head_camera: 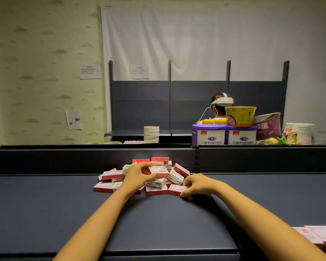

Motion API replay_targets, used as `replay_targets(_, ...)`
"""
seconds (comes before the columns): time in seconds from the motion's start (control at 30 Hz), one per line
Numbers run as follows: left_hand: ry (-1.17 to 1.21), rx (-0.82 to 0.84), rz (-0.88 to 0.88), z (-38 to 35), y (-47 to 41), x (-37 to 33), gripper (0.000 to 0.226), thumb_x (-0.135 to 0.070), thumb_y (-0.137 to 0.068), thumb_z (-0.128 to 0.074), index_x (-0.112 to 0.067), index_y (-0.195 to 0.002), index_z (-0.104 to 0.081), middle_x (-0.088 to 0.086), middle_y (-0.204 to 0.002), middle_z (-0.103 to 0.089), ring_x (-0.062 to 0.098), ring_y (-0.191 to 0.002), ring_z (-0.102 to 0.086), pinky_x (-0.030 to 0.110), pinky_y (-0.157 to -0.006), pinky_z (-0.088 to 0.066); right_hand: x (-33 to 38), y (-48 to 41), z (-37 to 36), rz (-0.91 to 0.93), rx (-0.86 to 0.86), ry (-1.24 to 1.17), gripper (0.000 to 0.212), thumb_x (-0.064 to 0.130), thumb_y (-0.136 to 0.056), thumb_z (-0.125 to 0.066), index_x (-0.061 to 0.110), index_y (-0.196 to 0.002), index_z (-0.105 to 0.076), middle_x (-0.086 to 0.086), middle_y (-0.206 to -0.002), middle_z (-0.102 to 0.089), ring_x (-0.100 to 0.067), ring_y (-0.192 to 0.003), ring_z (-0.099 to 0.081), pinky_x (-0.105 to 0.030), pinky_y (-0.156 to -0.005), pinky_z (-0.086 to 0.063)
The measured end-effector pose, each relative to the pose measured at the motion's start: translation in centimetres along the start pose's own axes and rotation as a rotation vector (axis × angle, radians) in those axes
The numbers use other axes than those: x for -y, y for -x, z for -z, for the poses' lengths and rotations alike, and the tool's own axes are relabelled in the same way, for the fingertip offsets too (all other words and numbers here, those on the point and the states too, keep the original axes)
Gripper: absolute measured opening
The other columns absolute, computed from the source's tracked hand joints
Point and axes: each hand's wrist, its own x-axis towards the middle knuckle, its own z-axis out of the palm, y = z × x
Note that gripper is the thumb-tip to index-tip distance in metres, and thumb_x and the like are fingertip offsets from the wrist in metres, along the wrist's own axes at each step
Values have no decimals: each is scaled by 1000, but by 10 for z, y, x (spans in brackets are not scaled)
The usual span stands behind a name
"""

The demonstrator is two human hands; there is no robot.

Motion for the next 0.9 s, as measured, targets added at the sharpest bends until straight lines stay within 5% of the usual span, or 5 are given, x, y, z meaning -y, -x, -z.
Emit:
replay_targets(0.2, 130, 44, -17, 1, 17, -7, 34, -15, -77, -74, -14, -110, -65, -5, -104, -64, 7, -91, -60, 0, -70, -44, -12, 23, 18, 26, -10, 32, 38, 31, -78, -69, 14, -111, -60, 1, -104, -58, -14, -95, -55, -22, -80, -45)
replay_targets(0.37, 258, 113, -30, -18, 33, -34, 34, -16, -77, -75, -11, -109, -66, 4, -103, -68, 16, -92, -63, 26, -82, -53, -33, 73, 52, 39, 17, 0, 33, 28, -80, -69, 17, -110, -59, 5, -99, -59, -10, -92, -56, -19, -78, -47)
replay_targets(0.5, 333, 184, -85, -44, 53, -76, 28, -13, -79, -72, -13, -106, -65, -9, -97, -65, -6, -84, -63, 8, -69, -49, -65, 130, 79, 29, -5, -75, 31, 25, -82, -68, 16, -110, -59, 4, -95, -62, -7, -84, -58, -17, -75, -46)
replay_targets(0.77, 466, 325, -52, -124, 94, -155, 29, -8, -79, -72, -15, -106, -65, 0, -98, -69, 11, -89, -66, 14, -74, -53, -155, 224, 105, -26, -14, -118, 22, 25, -84, -65, 21, -104, -60, 2, -99, -63, -11, -88, -59, -20, -78, -47)
replay_targets(0.9, 464, 353, -26, -155, 107, -182, 31, -11, -81, -70, -14, -111, -64, -3, -103, -67, 6, -92, -65, 12, -74, -52, -188, 245, 108, -23, 17, -150, 24, 32, -81, -67, 26, -103, -59, 4, -104, -63, -15, -98, -60, -22, -83, -49)
